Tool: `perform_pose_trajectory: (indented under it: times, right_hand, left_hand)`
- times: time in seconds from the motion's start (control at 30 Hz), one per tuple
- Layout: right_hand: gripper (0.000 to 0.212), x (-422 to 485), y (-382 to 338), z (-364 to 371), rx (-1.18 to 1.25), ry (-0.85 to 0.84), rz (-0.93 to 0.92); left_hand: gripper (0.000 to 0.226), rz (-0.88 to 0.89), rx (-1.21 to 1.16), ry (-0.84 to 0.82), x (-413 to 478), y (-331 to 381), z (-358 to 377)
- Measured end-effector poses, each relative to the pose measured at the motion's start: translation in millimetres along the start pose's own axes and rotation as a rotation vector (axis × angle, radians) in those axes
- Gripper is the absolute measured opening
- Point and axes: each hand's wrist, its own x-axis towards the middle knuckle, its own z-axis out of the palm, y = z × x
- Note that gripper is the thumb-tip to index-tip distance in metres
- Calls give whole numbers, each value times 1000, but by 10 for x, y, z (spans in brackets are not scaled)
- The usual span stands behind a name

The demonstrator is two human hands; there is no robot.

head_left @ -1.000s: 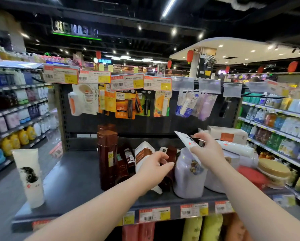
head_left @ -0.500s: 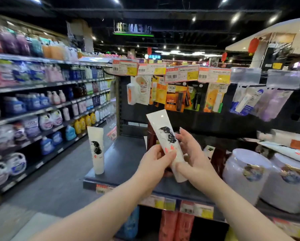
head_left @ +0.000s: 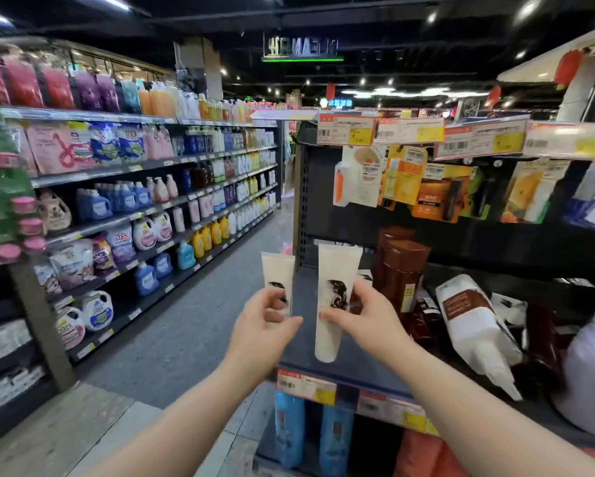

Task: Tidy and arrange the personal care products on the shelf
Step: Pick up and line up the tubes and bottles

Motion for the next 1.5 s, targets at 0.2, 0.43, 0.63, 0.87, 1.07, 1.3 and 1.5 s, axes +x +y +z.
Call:
perform_pose_trajectory:
  times: [0.2, 0.43, 0.63, 0.87, 1.07, 1.3, 1.5]
  right_hand:
    - [33, 212, 209, 315, -23, 79, 112]
    - [36, 284, 425, 471, -88, 26, 203]
    - [38, 218, 651, 507, -312, -79, 287]
    - [34, 221, 639, 479, -372, -119, 277]
    - [39, 174, 626, 525, -397, -75, 272]
    - [39, 161, 609, 559, -400, -33, 305]
    - [42, 134, 550, 588, -408, 4, 333]
  left_hand:
    - [67, -189, 187, -41, 440, -570, -234]
    - [50, -226, 197, -354, 632, -846, 10]
    - [43, -188, 217, -377, 689, -925, 0]
    - [45, -154, 184, -389, 683, -971, 3]
    - [47, -128, 167, -376, 673, -1010, 10]
    - [42, -81, 193, -376, 687, -1072, 23]
    - [51, -92, 199, -398, 725, -1100, 26]
